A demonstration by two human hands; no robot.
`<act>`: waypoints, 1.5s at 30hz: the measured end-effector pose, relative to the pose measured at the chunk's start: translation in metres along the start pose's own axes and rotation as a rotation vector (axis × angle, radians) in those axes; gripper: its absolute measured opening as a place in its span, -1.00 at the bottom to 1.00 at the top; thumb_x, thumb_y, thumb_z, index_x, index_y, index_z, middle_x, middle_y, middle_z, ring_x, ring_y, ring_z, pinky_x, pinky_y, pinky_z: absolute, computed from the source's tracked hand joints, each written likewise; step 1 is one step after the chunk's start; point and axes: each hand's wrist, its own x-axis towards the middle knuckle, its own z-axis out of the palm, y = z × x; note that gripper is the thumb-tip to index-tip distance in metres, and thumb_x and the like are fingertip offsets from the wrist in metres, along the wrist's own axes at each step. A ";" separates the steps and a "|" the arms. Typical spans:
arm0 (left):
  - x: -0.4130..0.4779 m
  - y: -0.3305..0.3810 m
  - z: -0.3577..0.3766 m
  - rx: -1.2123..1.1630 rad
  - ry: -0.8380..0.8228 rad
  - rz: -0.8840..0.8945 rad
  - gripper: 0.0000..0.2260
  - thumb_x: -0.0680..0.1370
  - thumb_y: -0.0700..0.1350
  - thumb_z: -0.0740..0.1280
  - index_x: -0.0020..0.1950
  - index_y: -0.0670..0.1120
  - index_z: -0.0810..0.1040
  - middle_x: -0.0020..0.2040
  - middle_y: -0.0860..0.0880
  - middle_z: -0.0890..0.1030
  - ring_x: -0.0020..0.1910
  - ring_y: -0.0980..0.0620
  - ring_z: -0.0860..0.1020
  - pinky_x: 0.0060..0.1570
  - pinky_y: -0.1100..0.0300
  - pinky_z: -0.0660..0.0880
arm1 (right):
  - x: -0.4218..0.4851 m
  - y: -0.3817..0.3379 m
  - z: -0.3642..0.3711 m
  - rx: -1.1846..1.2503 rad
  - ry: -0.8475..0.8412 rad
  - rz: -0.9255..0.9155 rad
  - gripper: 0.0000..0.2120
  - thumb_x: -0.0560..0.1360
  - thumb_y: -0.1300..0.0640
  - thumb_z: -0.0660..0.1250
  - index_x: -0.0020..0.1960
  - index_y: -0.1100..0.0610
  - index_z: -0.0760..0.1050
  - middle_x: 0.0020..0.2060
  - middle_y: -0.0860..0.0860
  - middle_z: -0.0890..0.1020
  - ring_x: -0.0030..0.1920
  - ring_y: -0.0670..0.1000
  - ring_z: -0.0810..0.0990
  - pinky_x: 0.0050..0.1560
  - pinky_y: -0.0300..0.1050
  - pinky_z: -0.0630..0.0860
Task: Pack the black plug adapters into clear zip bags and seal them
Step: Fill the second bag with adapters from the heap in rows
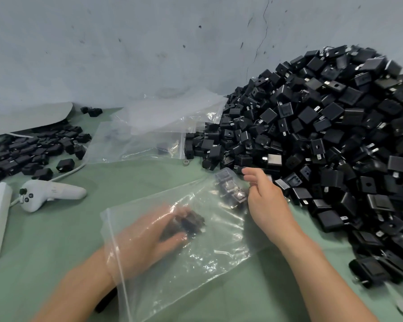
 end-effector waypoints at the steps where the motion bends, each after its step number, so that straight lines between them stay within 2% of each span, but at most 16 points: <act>1: 0.002 -0.003 0.005 0.014 0.002 -0.016 -0.72 0.54 -0.10 0.45 0.20 0.13 0.53 -0.01 0.55 0.50 -0.01 0.60 0.44 0.05 0.61 0.33 | 0.000 0.000 -0.001 -0.003 0.003 0.004 -0.52 0.60 0.29 0.00 0.38 -0.10 0.40 0.28 -0.13 0.51 0.17 -0.12 0.46 0.05 -0.22 0.35; 5: 0.015 0.000 0.022 -0.219 -0.157 -0.142 -0.61 0.61 -0.06 0.35 0.36 0.21 0.32 0.14 0.35 0.53 0.14 0.46 0.49 0.20 0.52 0.35 | -0.003 -0.001 -0.002 -0.007 -0.013 0.021 -0.54 0.60 0.30 0.03 0.35 -0.09 0.44 0.29 -0.13 0.53 0.24 -0.09 0.48 0.19 -0.09 0.43; 7: 0.023 0.004 0.024 -0.122 -0.193 -0.142 -0.61 0.60 0.04 0.35 0.38 0.21 0.31 0.10 0.39 0.47 0.12 0.49 0.45 0.18 0.52 0.33 | -0.004 0.000 -0.002 0.000 -0.016 0.024 -0.53 0.59 0.31 0.02 0.35 -0.08 0.44 0.28 -0.12 0.53 0.25 -0.08 0.48 0.24 -0.07 0.43; 9: 0.033 0.012 0.024 -0.134 -0.204 -0.112 -0.61 0.62 -0.07 0.34 0.41 0.07 0.33 0.06 0.30 0.47 0.06 0.50 0.45 0.12 0.52 0.34 | -0.004 0.000 -0.003 0.011 -0.025 0.033 -0.52 0.59 0.32 0.01 0.36 -0.08 0.43 0.29 -0.12 0.52 0.24 -0.08 0.48 0.16 -0.13 0.41; 12: 0.043 0.020 0.025 -0.094 -0.220 -0.034 -0.56 0.57 -0.36 0.25 0.44 -0.13 0.40 0.08 0.02 0.51 0.09 0.20 0.49 0.23 0.21 0.41 | -0.003 0.002 -0.004 0.029 -0.049 0.041 -0.52 0.59 0.31 0.01 0.37 -0.08 0.41 0.29 -0.11 0.51 0.25 -0.10 0.46 0.15 -0.17 0.38; 15: 0.044 0.023 0.018 -0.140 -0.249 -0.027 -0.49 0.53 -0.33 0.19 0.47 -0.03 0.31 0.20 -0.10 0.55 0.15 0.03 0.52 0.29 0.11 0.42 | -0.003 0.003 -0.004 0.035 -0.055 0.044 -0.51 0.59 0.31 0.01 0.38 -0.09 0.41 0.28 -0.12 0.51 0.24 -0.11 0.45 0.14 -0.18 0.35; 18: 0.035 0.015 0.015 -0.190 -0.212 -0.163 -0.71 0.65 -0.12 0.21 0.35 0.13 0.35 -0.02 0.22 0.59 -0.18 0.27 0.56 -0.08 0.37 0.51 | -0.003 0.005 -0.005 0.047 -0.073 0.043 -0.50 0.59 0.31 0.00 0.37 -0.11 0.40 0.27 -0.15 0.49 0.23 -0.13 0.43 0.04 -0.29 0.34; 19: 0.031 0.014 0.014 -0.159 -0.201 -0.174 -0.73 0.66 -0.09 0.25 0.33 0.13 0.38 -0.07 0.27 0.55 -0.19 0.35 0.56 -0.15 0.43 0.50 | -0.002 0.006 -0.005 0.050 -0.079 0.040 -0.50 0.59 0.31 0.00 0.37 -0.11 0.39 0.27 -0.15 0.49 0.22 -0.14 0.43 0.01 -0.33 0.32; 22: 0.031 0.018 0.015 -0.264 -0.253 -0.198 -0.67 0.63 -0.19 0.31 0.38 -0.03 0.39 -0.05 0.18 0.57 -0.13 0.46 0.55 -0.08 0.52 0.45 | -0.001 0.006 -0.005 0.055 -0.084 0.033 -0.50 0.59 0.30 0.00 0.37 -0.11 0.41 0.27 -0.17 0.49 0.22 -0.16 0.43 0.00 -0.37 0.32; 25: 0.039 0.027 0.017 -0.230 -0.281 -0.149 -0.64 0.63 -0.19 0.31 0.41 -0.04 0.37 0.04 0.19 0.55 -0.07 0.52 0.49 0.00 0.57 0.36 | -0.002 0.005 -0.005 0.053 -0.082 0.027 -0.53 0.60 0.28 0.02 0.34 -0.11 0.43 0.29 -0.17 0.49 0.24 -0.14 0.44 0.11 -0.24 0.37; 28: 0.051 0.031 0.022 -0.227 -0.283 -0.089 -0.64 0.64 -0.19 0.30 0.43 -0.04 0.39 0.26 0.13 0.52 0.18 0.39 0.46 0.15 0.54 0.33 | -0.003 0.004 -0.005 0.037 -0.081 0.031 -0.56 0.61 0.25 0.03 0.31 -0.14 0.44 0.30 -0.16 0.50 0.22 -0.11 0.48 0.19 -0.12 0.42; 30: 0.060 0.033 0.027 -0.208 -0.274 -0.061 -0.66 0.63 -0.15 0.32 0.41 -0.06 0.43 0.27 0.05 0.53 0.21 0.23 0.49 0.21 0.47 0.34 | -0.003 0.004 -0.005 0.026 -0.079 0.029 -0.58 0.61 0.24 0.03 0.29 -0.15 0.44 0.27 -0.16 0.52 0.19 -0.10 0.50 0.21 -0.07 0.45; 34: 0.073 0.030 0.039 -0.087 -0.220 -0.007 -0.66 0.61 -0.03 0.35 0.37 -0.03 0.44 0.09 0.12 0.51 0.00 0.23 0.46 0.14 0.33 0.41 | -0.003 0.002 -0.006 0.025 -0.066 0.022 -0.59 0.61 0.25 0.03 0.27 -0.14 0.45 0.25 -0.14 0.53 0.13 -0.11 0.54 0.21 0.01 0.51; 40: 0.085 0.026 0.053 -0.111 -0.144 -0.062 -0.82 0.58 0.03 0.38 0.08 0.01 0.46 -0.27 0.10 0.48 -0.33 0.21 0.42 -0.28 0.36 0.34 | -0.003 0.005 -0.006 0.024 -0.061 0.003 -0.59 0.63 0.23 0.03 0.31 -0.12 0.45 0.28 -0.15 0.51 0.21 -0.13 0.48 0.22 -0.11 0.45; 43: 0.087 0.029 0.057 -0.082 -0.122 -0.136 -0.79 0.56 0.09 0.34 -0.11 -0.01 0.44 -0.31 0.10 0.48 -0.38 0.23 0.39 -0.32 0.36 0.34 | -0.001 0.008 -0.004 -0.020 -0.058 -0.022 -0.61 0.64 0.21 0.03 0.34 -0.10 0.44 0.30 -0.15 0.50 0.19 -0.15 0.47 0.11 -0.21 0.38; 45: 0.084 0.031 0.050 -0.012 -0.153 -0.104 -0.75 0.61 0.10 0.30 -0.12 -0.06 0.49 -0.27 0.07 0.48 -0.36 0.20 0.39 -0.29 0.30 0.35 | -0.001 0.010 -0.003 -0.079 -0.050 -0.060 -0.63 0.65 0.20 0.04 0.34 -0.08 0.44 0.30 -0.14 0.50 0.15 -0.15 0.46 0.09 -0.22 0.36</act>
